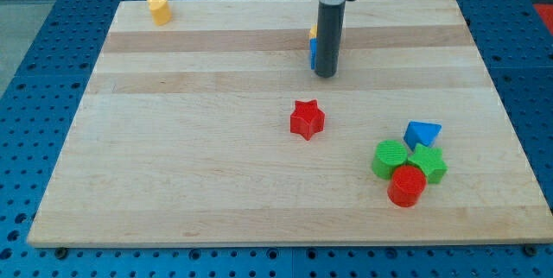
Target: Separate the blue cube yellow hexagon
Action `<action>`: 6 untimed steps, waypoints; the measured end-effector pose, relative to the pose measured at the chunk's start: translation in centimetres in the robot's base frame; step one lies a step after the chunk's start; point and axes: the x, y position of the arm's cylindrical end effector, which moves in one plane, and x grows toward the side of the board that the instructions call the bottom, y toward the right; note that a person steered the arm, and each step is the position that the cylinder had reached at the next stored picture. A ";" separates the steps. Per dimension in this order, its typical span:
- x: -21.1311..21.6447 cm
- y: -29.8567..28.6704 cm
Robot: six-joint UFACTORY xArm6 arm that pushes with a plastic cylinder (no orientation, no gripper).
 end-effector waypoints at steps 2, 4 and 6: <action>-3.1 1.1; -7.9 5.7; -9.5 1.4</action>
